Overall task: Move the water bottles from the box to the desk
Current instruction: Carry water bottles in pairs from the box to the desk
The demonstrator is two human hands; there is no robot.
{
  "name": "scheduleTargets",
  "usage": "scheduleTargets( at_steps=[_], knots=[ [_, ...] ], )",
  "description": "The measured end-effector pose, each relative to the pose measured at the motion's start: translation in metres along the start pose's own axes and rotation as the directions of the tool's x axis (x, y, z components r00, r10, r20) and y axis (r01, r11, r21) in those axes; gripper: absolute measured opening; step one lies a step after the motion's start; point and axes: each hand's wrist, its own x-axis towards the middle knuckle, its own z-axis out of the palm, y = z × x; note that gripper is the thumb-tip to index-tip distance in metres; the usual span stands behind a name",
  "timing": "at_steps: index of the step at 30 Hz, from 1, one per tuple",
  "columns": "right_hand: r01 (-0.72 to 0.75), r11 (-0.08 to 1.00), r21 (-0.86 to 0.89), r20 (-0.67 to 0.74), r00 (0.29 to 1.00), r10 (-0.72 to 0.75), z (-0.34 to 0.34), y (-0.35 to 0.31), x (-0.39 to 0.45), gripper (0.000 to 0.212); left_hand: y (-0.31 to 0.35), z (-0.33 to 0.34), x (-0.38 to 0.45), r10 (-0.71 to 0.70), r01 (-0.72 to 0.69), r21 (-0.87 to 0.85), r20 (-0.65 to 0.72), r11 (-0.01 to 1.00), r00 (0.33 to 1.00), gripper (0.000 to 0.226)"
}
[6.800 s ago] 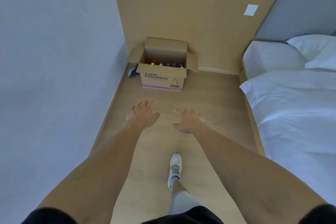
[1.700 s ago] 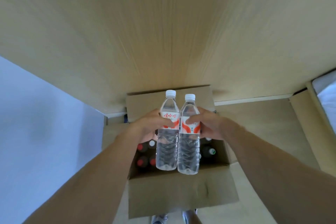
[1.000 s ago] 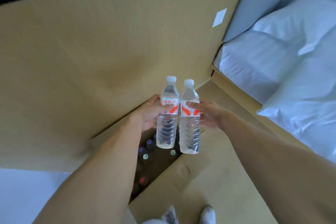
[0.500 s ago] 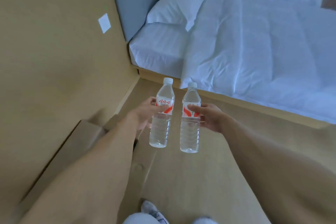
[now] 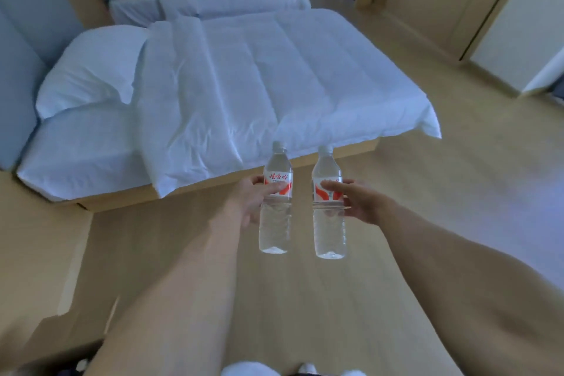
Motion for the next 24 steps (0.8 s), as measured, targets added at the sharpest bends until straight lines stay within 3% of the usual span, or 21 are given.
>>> scheduleTargets(
  at_steps=[4,8,14,17,24],
  knots=[
    [0.027,0.994,0.103,-0.165,0.986,-0.010,-0.081,0.008,-0.017,0.045,0.021,0.087,0.036,-0.010,-0.009,0.120,0.156,0.993,0.988,0.045],
    [0.041,0.980,0.194,-0.328,0.944,0.026,-0.153,0.020,-0.035,0.044,0.039,0.167,0.070,-0.083,0.020,0.215,0.288,0.976,0.954,0.038],
    [0.073,0.960,0.269,-0.455,0.889,0.060,-0.252,0.028,-0.046,0.044,0.068,0.278,0.117,-0.099,-0.050,0.298,0.466,0.953,0.879,0.036],
    [0.081,0.951,0.297,-0.514,0.853,0.088,-0.298,0.021,-0.034,0.047,0.082,0.333,0.151,-0.119,-0.081,0.348,0.516,0.934,0.849,0.047],
    [0.093,0.927,0.363,-0.606,0.779,0.160,-0.405,-0.020,0.002,0.042,0.132,0.444,0.235,-0.190,-0.106,0.422,0.601,0.900,0.776,0.044]
  ],
)
